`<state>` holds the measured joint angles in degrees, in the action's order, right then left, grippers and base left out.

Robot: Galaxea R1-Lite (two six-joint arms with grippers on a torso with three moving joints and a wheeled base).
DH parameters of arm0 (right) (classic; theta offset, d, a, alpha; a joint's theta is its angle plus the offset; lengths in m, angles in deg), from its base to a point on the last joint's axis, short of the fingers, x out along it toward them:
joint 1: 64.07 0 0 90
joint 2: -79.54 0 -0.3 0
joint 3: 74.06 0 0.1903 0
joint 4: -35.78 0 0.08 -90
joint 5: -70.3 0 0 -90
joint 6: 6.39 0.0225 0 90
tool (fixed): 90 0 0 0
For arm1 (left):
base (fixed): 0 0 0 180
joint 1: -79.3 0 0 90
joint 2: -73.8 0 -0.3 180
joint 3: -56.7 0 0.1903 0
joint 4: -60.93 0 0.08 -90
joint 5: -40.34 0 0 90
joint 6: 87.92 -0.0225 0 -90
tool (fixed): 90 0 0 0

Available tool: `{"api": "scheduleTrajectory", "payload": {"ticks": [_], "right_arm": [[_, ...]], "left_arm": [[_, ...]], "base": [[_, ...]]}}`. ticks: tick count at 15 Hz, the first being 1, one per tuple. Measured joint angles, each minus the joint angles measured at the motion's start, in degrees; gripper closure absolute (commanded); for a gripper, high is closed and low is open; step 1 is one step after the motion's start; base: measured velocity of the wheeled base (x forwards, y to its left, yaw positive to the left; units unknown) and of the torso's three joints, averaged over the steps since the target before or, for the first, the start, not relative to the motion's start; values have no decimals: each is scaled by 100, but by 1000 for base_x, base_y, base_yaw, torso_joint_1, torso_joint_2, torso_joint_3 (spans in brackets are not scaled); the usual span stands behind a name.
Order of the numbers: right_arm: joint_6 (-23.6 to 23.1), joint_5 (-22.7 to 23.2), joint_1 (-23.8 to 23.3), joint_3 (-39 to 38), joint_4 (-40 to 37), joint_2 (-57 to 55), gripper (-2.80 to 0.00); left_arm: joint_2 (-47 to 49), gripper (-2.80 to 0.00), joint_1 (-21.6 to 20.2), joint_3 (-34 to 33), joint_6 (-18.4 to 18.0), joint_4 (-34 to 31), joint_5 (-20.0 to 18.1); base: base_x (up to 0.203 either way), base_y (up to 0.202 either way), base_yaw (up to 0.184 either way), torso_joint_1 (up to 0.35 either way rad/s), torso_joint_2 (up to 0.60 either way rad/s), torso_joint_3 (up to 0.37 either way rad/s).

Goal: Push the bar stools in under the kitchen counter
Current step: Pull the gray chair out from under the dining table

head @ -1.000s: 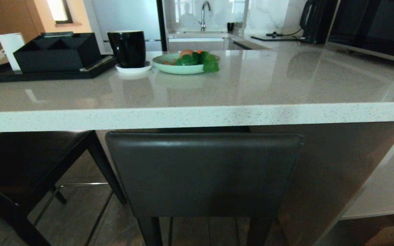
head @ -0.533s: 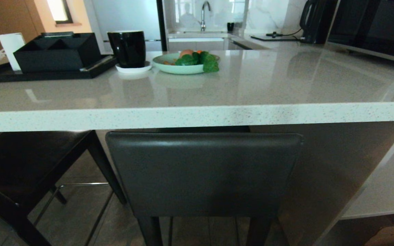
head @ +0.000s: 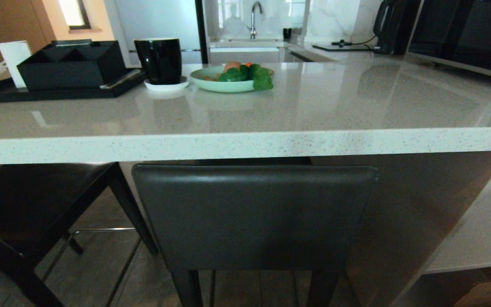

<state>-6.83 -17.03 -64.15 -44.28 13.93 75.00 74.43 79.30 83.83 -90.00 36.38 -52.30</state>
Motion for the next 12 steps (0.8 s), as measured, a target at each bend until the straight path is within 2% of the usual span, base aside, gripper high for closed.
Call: {"api": "scheduleTrajectory", "payload": {"ticks": [3, 7, 9, 12], "right_arm": [[75, 310, 7, 188, 586, -787, -280], [363, 721, 109, 234, 1932, -2164, -280], [411, 1303, 217, 231, 2344, -2656, -280], [413, 2144, 277, 246, 2435, -3195, -280]], "left_arm": [[529, -280, 19, 572, 244, 43, -277], [1590, -280, 297, 757, 365, 1204, -575], [2230, -280, 438, 742, 462, 1706, -624], [3195, -280, 565, 559, 681, 2600, -704]], "base": [[0, 0, 0, 0, 0, 0], [0, 0, 0, 0, 0, 0], [0, 0, 0, 0, 0, 0], [0, 0, 0, 0, 0, 0]]}}
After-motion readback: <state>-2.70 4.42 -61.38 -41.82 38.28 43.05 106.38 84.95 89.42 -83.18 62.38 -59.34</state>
